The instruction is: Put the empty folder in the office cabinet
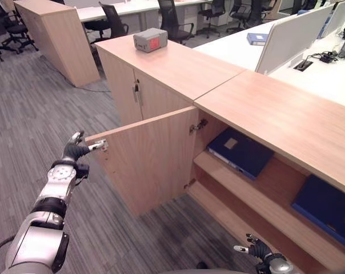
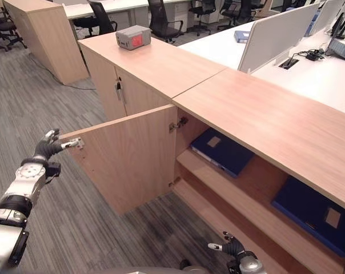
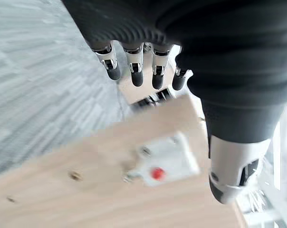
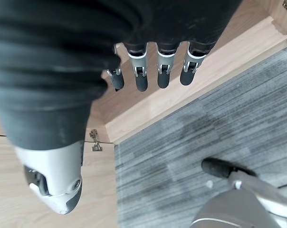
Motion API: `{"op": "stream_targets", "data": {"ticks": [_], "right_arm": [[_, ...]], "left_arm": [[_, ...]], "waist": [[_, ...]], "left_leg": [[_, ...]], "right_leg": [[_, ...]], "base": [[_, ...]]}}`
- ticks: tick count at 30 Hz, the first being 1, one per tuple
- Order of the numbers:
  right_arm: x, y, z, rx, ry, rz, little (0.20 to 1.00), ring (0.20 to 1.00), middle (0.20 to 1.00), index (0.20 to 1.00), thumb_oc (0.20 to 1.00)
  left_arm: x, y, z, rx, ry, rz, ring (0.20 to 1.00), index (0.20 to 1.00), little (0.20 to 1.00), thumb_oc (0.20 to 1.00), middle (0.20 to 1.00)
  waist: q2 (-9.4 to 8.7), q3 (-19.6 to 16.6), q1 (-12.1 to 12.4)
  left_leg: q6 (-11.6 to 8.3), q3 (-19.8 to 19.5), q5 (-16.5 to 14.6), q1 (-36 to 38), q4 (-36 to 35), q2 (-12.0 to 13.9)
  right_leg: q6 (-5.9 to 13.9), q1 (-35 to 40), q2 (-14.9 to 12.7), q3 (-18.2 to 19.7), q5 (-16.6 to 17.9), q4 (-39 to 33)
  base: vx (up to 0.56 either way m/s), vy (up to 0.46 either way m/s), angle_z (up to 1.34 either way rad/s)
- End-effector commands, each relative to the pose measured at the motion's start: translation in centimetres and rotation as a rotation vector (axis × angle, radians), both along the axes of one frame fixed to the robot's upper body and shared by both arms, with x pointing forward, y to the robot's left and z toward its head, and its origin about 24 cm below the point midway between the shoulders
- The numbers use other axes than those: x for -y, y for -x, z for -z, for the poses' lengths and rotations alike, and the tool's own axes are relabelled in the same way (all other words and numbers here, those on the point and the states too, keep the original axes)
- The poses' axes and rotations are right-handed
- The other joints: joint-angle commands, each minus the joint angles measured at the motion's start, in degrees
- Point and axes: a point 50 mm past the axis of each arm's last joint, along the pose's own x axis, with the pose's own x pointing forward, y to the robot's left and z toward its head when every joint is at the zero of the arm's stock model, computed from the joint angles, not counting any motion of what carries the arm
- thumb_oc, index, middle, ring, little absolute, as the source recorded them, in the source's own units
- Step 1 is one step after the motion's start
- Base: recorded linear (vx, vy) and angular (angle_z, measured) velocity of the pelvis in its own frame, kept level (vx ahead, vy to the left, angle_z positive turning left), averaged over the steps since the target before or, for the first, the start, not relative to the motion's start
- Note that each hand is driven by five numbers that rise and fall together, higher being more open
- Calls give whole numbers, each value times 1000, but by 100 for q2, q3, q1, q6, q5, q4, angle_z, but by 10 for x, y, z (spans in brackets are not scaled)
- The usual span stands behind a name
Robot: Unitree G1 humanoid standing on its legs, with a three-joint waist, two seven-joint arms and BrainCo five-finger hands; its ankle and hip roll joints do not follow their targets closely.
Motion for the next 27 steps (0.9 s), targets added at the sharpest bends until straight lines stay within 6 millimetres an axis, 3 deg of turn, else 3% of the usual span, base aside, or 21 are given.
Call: {"op": "stream_targets", "data": {"ticks": [1, 8, 10, 11, 12, 16, 17, 21, 27], "right_arm": [[-15, -19, -5, 61, -22, -76, 1000, 1000, 1000, 1000, 1000], [-21, -20, -2, 53, -32, -79, 1000, 1000, 1000, 1000, 1000], [-25, -21, -1, 51, -35, -81, 1000, 1000, 1000, 1000, 1000], [-25, -21, -1, 51, -35, -81, 1000, 1000, 1000, 1000, 1000], [-27, -23, -1, 54, -34, -87, 1000, 1000, 1000, 1000, 1000], [-28, -24, -1, 52, -32, -83, 1000, 1000, 1000, 1000, 1000], [-28, -24, -1, 56, -34, -78, 1000, 1000, 1000, 1000, 1000], [-29, -24, -1, 61, -38, -66, 1000, 1000, 1000, 1000, 1000], [-29, -20, 0, 57, -42, -52, 1000, 1000, 1000, 1000, 1000]], "left_arm": [[-1, -23, -54, 158, -47, 47, 1000, 1000, 1000, 1000, 1000], [37, -39, -52, 180, 21, 168, 1000, 1000, 1000, 1000, 1000], [60, -42, -44, 182, 71, 233, 1000, 1000, 1000, 1000, 1000], [60, -42, -44, 182, 71, 233, 1000, 1000, 1000, 1000, 1000], [84, -39, -28, 170, 137, 305, 1000, 1000, 1000, 1000, 1000], [101, -34, -14, 148, 177, 356, 1000, 1000, 1000, 1000, 1000], [113, -24, 2, 126, 234, 388, 1000, 1000, 1000, 1000, 1000], [136, -3, 24, 98, 331, 465, 1000, 1000, 1000, 1000, 1000], [149, 26, 42, 73, 447, 522, 1000, 1000, 1000, 1000, 1000]], "waist": [[-269, -1, -67], [-367, 66, -78], [-397, 97, -63], [-397, 97, -63], [-408, 114, -40], [-396, 121, -19], [-389, 135, 7], [-353, 163, 74], [-309, 199, 156]], "left_leg": [[-107, -45, -708, 378, 73, 8], [-81, -52, -727, 347, 73, 8], [-64, -81, -739, 334, 73, -8], [-64, -81, -739, 334, 73, -8], [-39, -120, -759, 337, 73, -37], [-17, -152, -768, 339, 73, -59], [3, -179, -780, 348, 73, -80], [49, -244, -797, 353, 73, -123], [94, -309, -800, 335, 77, -168]], "right_leg": [[961, -241, -921, -224, -26, 470], [961, -308, -931, -216, 16, 492], [961, -311, -943, -214, 17, 495], [961, -311, -943, -214, 17, 495], [961, -301, -967, -235, 4, 511], [961, -290, -991, -252, -7, 532], [961, -273, -1020, -269, -15, 554], [961, -256, -1074, -314, -32, 618], [961, -252, -1120, -352, -34, 679]], "base": [[-13, 8, -7], [-3, 1, 0], [-14, 7, 6], [-14, 25, 7], [-8, 18, 7], [-7, 24, 11], [-10, 34, 18], [-13, 39, 5], [-13, 19, 4]]}}
